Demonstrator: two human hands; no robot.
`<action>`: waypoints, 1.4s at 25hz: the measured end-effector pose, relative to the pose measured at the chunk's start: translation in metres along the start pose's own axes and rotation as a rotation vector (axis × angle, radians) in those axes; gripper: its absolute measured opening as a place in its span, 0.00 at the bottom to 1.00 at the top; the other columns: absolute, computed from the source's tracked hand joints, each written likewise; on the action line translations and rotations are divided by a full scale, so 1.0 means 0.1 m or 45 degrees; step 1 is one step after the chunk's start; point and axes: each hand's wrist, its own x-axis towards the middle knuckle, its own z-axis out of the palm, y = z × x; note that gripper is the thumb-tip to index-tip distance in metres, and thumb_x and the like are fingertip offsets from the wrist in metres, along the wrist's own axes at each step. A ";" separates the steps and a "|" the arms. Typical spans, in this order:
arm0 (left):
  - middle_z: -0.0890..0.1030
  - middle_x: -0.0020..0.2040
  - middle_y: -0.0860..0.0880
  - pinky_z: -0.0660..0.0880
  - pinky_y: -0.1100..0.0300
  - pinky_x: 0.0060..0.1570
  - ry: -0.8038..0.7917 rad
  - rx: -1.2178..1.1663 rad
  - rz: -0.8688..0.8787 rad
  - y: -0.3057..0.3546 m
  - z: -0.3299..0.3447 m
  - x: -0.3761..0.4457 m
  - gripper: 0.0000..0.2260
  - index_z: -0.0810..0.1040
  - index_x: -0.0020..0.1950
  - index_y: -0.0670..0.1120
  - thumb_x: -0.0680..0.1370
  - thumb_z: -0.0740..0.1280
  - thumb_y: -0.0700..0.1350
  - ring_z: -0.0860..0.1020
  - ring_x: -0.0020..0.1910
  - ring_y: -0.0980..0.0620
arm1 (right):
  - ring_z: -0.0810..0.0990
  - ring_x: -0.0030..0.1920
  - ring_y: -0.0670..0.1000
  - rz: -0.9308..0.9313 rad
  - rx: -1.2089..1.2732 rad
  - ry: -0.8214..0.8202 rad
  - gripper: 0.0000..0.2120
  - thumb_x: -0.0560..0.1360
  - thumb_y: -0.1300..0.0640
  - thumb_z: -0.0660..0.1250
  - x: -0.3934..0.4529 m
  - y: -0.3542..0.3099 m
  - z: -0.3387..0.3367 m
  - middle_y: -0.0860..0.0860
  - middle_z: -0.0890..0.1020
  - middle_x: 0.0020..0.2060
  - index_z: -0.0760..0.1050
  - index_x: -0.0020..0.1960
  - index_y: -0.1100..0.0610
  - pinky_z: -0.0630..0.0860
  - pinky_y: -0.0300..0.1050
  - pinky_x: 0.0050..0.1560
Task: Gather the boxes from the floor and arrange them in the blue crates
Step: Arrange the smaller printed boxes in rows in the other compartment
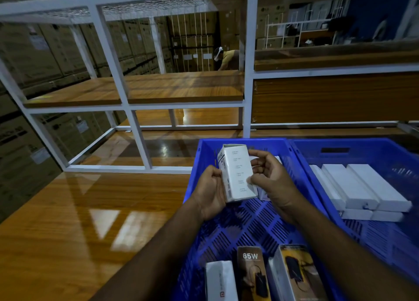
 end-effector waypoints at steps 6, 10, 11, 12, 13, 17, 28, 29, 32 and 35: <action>0.82 0.61 0.41 0.79 0.43 0.55 0.105 0.220 0.180 0.00 0.08 -0.04 0.16 0.74 0.68 0.44 0.82 0.57 0.45 0.80 0.59 0.41 | 0.79 0.56 0.50 0.060 -0.070 0.095 0.21 0.77 0.70 0.63 0.04 0.08 -0.04 0.51 0.79 0.54 0.71 0.63 0.50 0.82 0.47 0.50; 0.82 0.61 0.43 0.76 0.40 0.60 0.242 0.477 0.303 -0.03 0.05 0.00 0.11 0.78 0.60 0.48 0.79 0.66 0.39 0.79 0.61 0.40 | 0.80 0.54 0.46 0.149 -0.063 0.089 0.20 0.79 0.71 0.61 0.07 0.14 -0.05 0.48 0.80 0.53 0.69 0.65 0.52 0.81 0.42 0.45; 0.83 0.60 0.43 0.75 0.39 0.61 0.249 0.494 0.304 -0.03 0.05 0.00 0.11 0.78 0.59 0.48 0.78 0.66 0.39 0.79 0.61 0.40 | 0.80 0.55 0.47 0.158 -0.070 0.091 0.21 0.79 0.71 0.60 0.08 0.15 -0.05 0.48 0.80 0.54 0.69 0.66 0.51 0.81 0.43 0.45; 0.83 0.60 0.44 0.75 0.40 0.61 0.254 0.506 0.304 -0.03 0.05 -0.01 0.11 0.78 0.59 0.49 0.78 0.67 0.39 0.79 0.61 0.40 | 0.80 0.56 0.48 0.164 -0.073 0.089 0.21 0.79 0.71 0.59 0.08 0.15 -0.06 0.49 0.80 0.55 0.69 0.66 0.51 0.81 0.43 0.45; 0.83 0.60 0.44 0.76 0.41 0.60 0.260 0.517 0.304 -0.03 0.06 -0.01 0.11 0.78 0.60 0.49 0.78 0.67 0.39 0.80 0.60 0.41 | 0.80 0.56 0.49 0.169 -0.070 0.087 0.22 0.79 0.71 0.59 0.09 0.16 -0.06 0.49 0.80 0.55 0.69 0.66 0.51 0.81 0.44 0.45; 0.82 0.60 0.45 0.78 0.46 0.56 0.250 0.534 0.308 -0.02 0.05 -0.01 0.12 0.76 0.61 0.48 0.78 0.67 0.40 0.80 0.58 0.44 | 0.80 0.57 0.50 0.199 -0.062 0.083 0.22 0.79 0.71 0.59 0.08 0.15 -0.06 0.50 0.80 0.57 0.69 0.67 0.51 0.82 0.49 0.49; 0.81 0.65 0.43 0.77 0.42 0.62 0.135 0.656 0.282 -0.04 0.07 -0.02 0.30 0.68 0.75 0.51 0.78 0.63 0.65 0.82 0.60 0.42 | 0.82 0.54 0.55 0.129 -0.041 0.007 0.30 0.72 0.64 0.75 0.03 0.12 -0.02 0.56 0.79 0.54 0.68 0.70 0.52 0.83 0.47 0.49; 0.80 0.66 0.45 0.78 0.43 0.61 0.123 0.696 0.288 -0.05 0.07 -0.04 0.35 0.63 0.78 0.54 0.75 0.65 0.67 0.83 0.58 0.44 | 0.82 0.52 0.56 0.110 -0.056 -0.016 0.31 0.71 0.63 0.76 0.02 0.12 -0.01 0.57 0.78 0.55 0.68 0.70 0.51 0.84 0.47 0.47; 0.67 0.77 0.51 0.78 0.54 0.57 0.205 0.855 0.478 -0.08 0.05 -0.02 0.40 0.46 0.80 0.63 0.76 0.68 0.63 0.81 0.57 0.55 | 0.83 0.46 0.54 0.085 -0.085 -0.082 0.30 0.71 0.63 0.76 0.00 0.10 0.00 0.58 0.78 0.54 0.69 0.68 0.49 0.83 0.45 0.44; 0.53 0.81 0.56 0.73 0.44 0.66 0.228 1.142 0.688 -0.06 0.01 0.04 0.40 0.43 0.75 0.74 0.72 0.66 0.70 0.69 0.74 0.48 | 0.82 0.41 0.54 0.083 -0.056 -0.112 0.30 0.71 0.65 0.75 0.00 0.09 -0.01 0.61 0.78 0.54 0.69 0.68 0.51 0.81 0.43 0.40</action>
